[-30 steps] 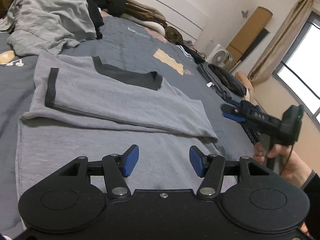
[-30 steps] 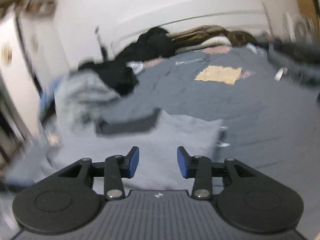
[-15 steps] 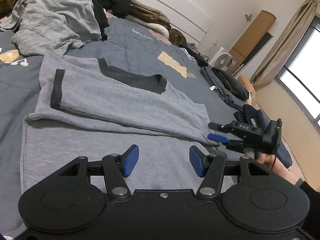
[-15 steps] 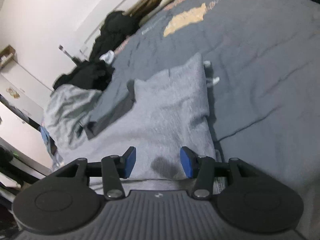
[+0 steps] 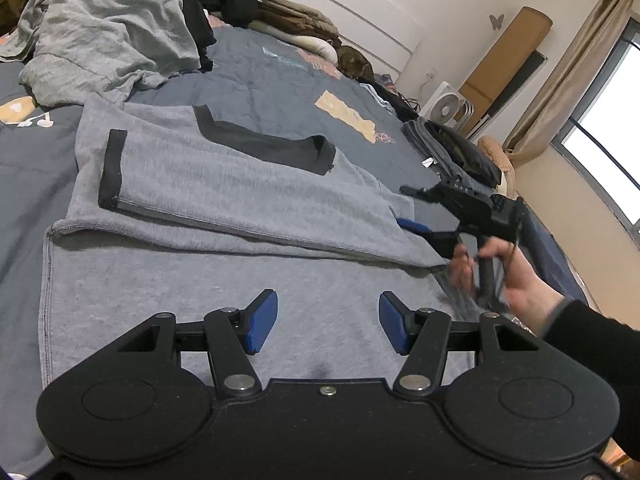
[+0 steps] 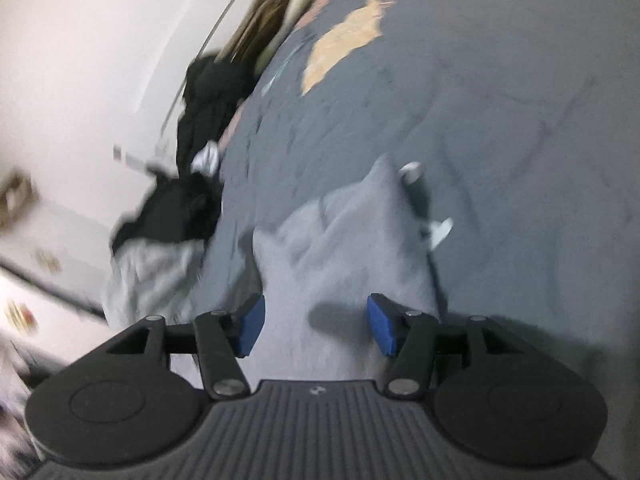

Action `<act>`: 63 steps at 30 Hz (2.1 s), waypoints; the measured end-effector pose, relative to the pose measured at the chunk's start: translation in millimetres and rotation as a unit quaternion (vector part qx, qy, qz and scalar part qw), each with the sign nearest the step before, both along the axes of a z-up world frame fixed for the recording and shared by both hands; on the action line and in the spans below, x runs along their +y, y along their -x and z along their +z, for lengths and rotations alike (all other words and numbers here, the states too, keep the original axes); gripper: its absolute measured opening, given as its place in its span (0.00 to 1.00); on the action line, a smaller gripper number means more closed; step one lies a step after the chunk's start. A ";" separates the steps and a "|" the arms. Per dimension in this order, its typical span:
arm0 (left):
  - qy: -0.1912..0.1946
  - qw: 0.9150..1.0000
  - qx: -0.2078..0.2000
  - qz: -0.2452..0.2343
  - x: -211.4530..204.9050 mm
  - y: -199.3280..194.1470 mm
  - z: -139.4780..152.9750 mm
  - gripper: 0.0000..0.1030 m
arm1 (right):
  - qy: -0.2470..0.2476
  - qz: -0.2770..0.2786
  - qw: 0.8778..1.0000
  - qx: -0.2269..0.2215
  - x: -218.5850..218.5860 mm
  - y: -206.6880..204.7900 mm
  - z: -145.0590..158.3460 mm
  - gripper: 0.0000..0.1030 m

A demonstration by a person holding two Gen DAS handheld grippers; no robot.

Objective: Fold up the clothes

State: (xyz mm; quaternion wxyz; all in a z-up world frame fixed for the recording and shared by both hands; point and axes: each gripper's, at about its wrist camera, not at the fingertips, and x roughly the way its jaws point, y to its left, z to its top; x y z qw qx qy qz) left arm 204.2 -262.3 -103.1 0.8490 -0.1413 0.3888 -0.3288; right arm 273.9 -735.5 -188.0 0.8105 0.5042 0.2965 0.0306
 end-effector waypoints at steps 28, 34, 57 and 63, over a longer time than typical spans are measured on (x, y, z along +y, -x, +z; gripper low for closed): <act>0.003 1.000 -0.010 -0.019 -9.1 8.0 7.6 0.55 | -0.020 0.040 0.999 -0.008 -0.6 85.2 18.2 0.55; -0.002 1.000 -0.011 -0.020 -10.0 8.1 6.2 0.55 | -0.012 0.016 0.999 -0.039 4.9 53.5 31.5 0.58; -0.037 0.986 -0.031 0.157 50.4 -17.6 15.3 0.55 | 0.155 -0.029 0.987 -0.021 86.7 164.1 94.4 0.62; -0.051 0.986 -0.053 0.148 45.8 -9.8 19.5 0.55 | 0.221 -0.011 0.975 -0.013 110.9 207.0 95.5 0.65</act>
